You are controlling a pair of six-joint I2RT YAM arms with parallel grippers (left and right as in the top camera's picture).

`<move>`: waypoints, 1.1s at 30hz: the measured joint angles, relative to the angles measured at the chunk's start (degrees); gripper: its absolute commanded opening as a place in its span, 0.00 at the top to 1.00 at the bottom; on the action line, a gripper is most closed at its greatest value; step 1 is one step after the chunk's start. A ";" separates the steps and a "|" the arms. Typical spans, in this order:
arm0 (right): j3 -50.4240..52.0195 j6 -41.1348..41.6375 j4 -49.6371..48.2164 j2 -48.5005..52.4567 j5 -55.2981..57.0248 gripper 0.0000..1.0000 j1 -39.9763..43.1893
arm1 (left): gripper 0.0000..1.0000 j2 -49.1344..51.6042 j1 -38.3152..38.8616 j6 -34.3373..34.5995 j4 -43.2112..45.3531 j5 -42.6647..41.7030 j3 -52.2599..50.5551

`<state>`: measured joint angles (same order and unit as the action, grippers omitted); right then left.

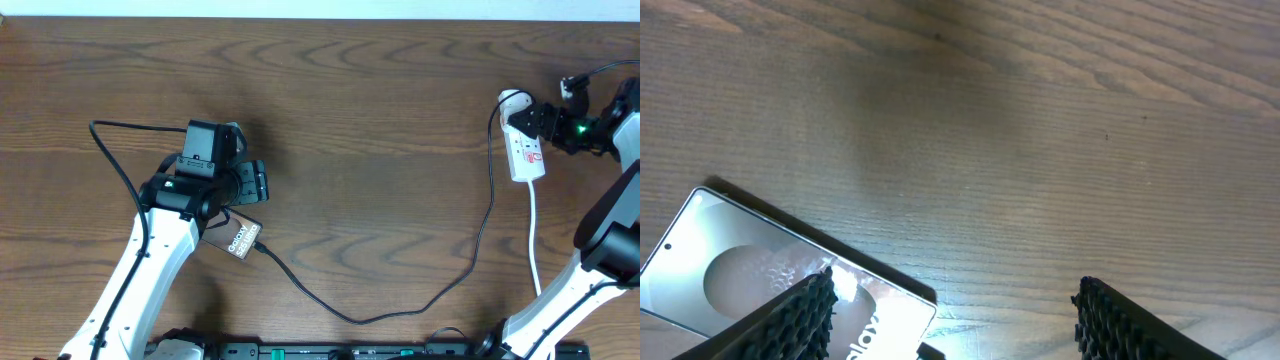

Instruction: Plug charger to phone and switch on socket

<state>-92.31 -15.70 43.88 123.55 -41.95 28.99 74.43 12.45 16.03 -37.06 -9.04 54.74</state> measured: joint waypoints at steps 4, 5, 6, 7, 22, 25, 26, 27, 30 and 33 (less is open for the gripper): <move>0.00 0.00 -0.09 0.00 1.64 0.03 -0.68 | 0.25 0.00 0.00 0.00 -0.04 0.00 0.00; 0.00 0.00 -0.09 0.00 1.88 0.03 -0.76 | 0.25 0.00 0.00 0.00 -0.04 0.00 0.00; 0.00 0.00 -0.09 0.00 2.05 0.03 -0.81 | 0.25 0.00 0.00 0.00 -0.04 0.00 0.00; 0.00 0.00 -0.09 0.00 2.16 0.01 -0.81 | 0.25 0.00 0.00 -0.02 -0.04 0.00 0.00; 0.00 0.04 -0.09 0.00 2.97 0.01 -1.01 | 0.25 0.00 0.00 0.00 -0.04 0.00 0.00; 0.00 0.07 -0.09 0.00 2.97 0.01 -1.01 | 0.25 0.00 0.00 0.00 -0.04 0.00 0.00; 0.00 0.07 -0.09 0.00 2.97 0.01 -1.03 | 0.25 0.00 0.00 0.00 -0.04 0.00 0.00; 0.00 0.07 -0.11 0.00 3.02 0.01 -1.18 | 0.25 0.00 0.00 0.00 -0.04 0.00 0.00; 0.00 0.09 -0.37 0.00 4.02 0.01 -2.05 | 0.25 0.00 0.00 0.00 -0.04 0.00 0.00; 0.00 0.11 -0.50 0.00 4.90 0.01 -2.40 | 0.25 0.00 0.00 0.00 -0.04 0.00 0.00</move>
<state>-92.31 -15.59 43.38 123.55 -37.06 26.59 74.43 12.45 16.03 -37.10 -9.04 54.74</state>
